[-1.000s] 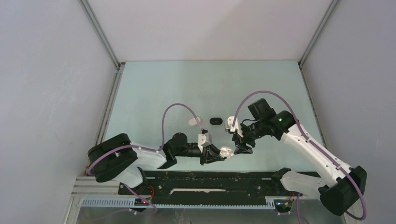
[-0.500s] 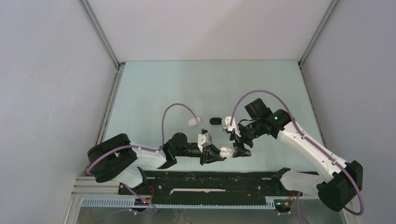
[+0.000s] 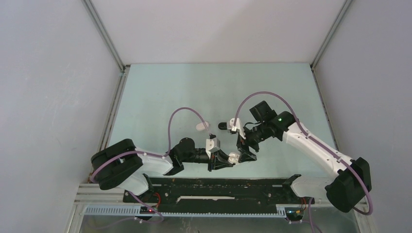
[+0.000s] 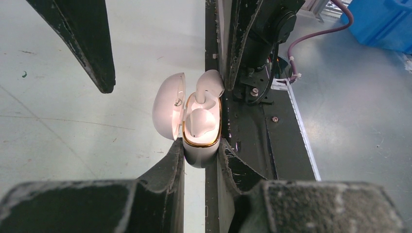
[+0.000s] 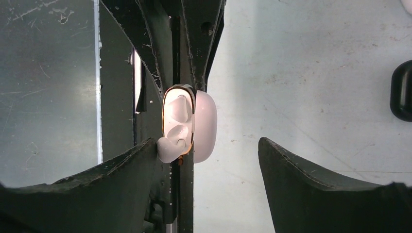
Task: Insert the wireless bluetooth earbuds into the charging case
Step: Adjust the earbud with the charging case, then close the charging case.
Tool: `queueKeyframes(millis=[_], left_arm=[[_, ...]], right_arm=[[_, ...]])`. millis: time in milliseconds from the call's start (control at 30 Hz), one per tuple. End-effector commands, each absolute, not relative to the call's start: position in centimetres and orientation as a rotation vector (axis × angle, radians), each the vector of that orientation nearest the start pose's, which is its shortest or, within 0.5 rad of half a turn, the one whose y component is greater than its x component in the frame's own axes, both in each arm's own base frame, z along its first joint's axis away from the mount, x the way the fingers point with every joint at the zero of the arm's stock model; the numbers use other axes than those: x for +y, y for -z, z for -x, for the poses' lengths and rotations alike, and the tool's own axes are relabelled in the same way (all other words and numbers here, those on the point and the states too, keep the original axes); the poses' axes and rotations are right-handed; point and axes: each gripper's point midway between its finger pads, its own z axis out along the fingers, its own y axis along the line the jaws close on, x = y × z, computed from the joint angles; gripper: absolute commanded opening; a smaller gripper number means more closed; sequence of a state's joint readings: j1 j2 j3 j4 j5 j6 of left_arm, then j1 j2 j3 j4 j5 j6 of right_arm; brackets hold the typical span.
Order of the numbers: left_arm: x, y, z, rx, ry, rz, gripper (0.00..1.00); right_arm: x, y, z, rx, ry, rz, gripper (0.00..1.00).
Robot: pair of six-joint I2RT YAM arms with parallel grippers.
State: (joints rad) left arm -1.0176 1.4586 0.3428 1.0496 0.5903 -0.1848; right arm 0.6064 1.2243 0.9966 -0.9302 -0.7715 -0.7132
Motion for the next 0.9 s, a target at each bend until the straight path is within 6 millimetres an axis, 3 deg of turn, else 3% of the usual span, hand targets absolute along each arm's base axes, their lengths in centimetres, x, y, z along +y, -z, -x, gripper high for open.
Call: queueKeyframes(millis=[0, 400, 600, 867], left_arm=[[-37.2, -15.9, -10.2, 1.281, 1.401, -1.155, 0.00], [-37.5, -15.6, -10.2, 1.295, 1.405, -1.161, 0.00], [-37.5, -15.5, -10.2, 1.299, 1.402, -1.159, 0.00], [-37.4, -15.6, -10.3, 1.296, 1.398, -1.154, 0.00]], right_arm=[[23.4, -16.6, -15.3, 1.819, -0.987, 1.677, 0.78], [24.0, -20.3, -14.1, 1.743, -1.249, 1.610, 0.80], [22.9, -18.9, -13.8, 1.772, -1.187, 1.675, 0.80], [23.1, -16.7, -13.2, 1.828, -1.158, 1.721, 0.81]])
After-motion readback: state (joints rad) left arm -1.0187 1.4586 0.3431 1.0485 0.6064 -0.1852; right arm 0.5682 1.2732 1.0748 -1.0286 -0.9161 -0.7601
